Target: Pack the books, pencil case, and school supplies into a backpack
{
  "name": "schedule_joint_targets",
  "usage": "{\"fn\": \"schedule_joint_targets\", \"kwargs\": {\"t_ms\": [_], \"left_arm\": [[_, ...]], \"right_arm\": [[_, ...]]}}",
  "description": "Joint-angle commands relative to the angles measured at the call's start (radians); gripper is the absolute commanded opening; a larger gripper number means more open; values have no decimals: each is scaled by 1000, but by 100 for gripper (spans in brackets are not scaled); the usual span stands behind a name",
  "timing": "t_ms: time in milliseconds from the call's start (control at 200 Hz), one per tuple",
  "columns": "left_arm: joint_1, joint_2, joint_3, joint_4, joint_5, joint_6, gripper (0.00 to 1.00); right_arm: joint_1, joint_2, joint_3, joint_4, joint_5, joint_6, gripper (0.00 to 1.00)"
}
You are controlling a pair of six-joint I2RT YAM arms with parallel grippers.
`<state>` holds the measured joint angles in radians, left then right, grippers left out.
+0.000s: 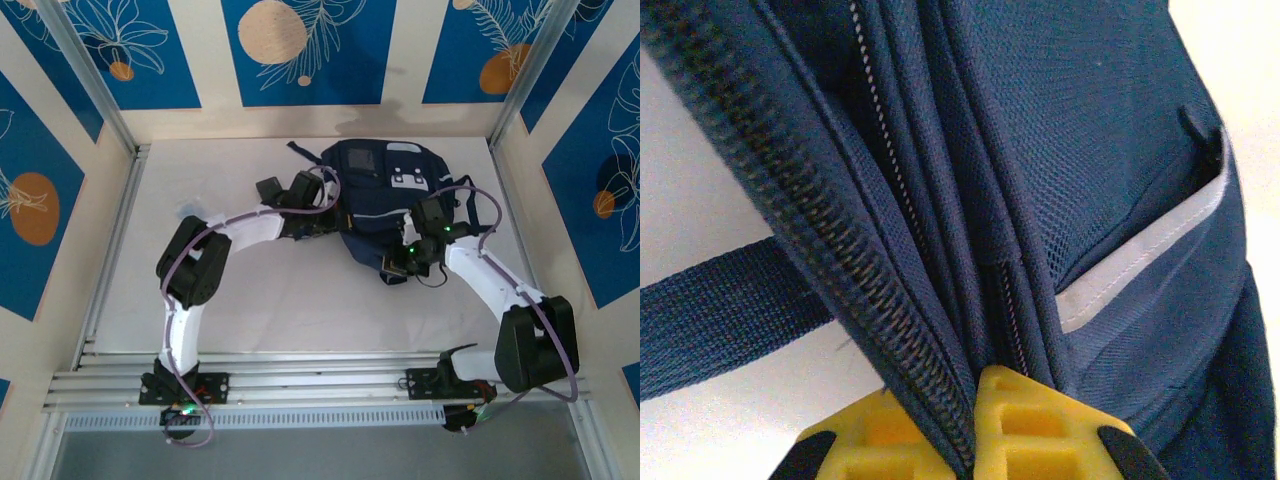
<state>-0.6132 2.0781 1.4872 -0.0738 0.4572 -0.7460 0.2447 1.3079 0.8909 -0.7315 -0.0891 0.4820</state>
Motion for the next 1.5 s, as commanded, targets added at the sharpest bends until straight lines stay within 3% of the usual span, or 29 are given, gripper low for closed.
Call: {"fn": "schedule_joint_targets", "kwargs": {"t_ms": [0, 95, 185, 260, 390, 615, 855, 1085, 1260, 1320, 1370, 1490], "left_arm": [[126, 47, 137, -107, -144, 189, 0], [137, 88, 252, -200, -154, 224, 3], [136, 90, 296, -256, -148, 202, 52], [137, 40, 237, -224, -120, 149, 80], [135, -99, 66, -156, -101, 93, 100], [120, -335, -261, 17, -109, -60, 100], [34, -424, -490, 227, -184, -282, 100], [-53, -311, -492, 434, -221, -459, 100], [-100, -209, -403, 441, -258, -467, 98], [-100, -171, -380, 466, -253, -472, 92], [-99, -146, -363, 475, -256, -468, 80], [-84, -120, -336, 455, -253, -424, 27]], "right_arm": [[-32, -40, 27, -176, 24, -11, 0], [-26, -19, 41, -110, -34, 14, 0], [-13, 14, 50, -30, -79, 52, 0], [-5, 46, 61, 36, -111, 84, 0], [10, 104, 98, 111, -137, 120, 0], [21, 180, 154, 198, -173, 159, 0], [52, 211, 171, 233, -188, 170, 0], [79, 208, 151, 247, -211, 195, 0], [125, 190, 126, 260, -218, 223, 0], [142, 181, 122, 250, -218, 225, 0], [153, 171, 119, 229, -211, 220, 0], [154, 142, 114, 124, -162, 164, 0]]}}
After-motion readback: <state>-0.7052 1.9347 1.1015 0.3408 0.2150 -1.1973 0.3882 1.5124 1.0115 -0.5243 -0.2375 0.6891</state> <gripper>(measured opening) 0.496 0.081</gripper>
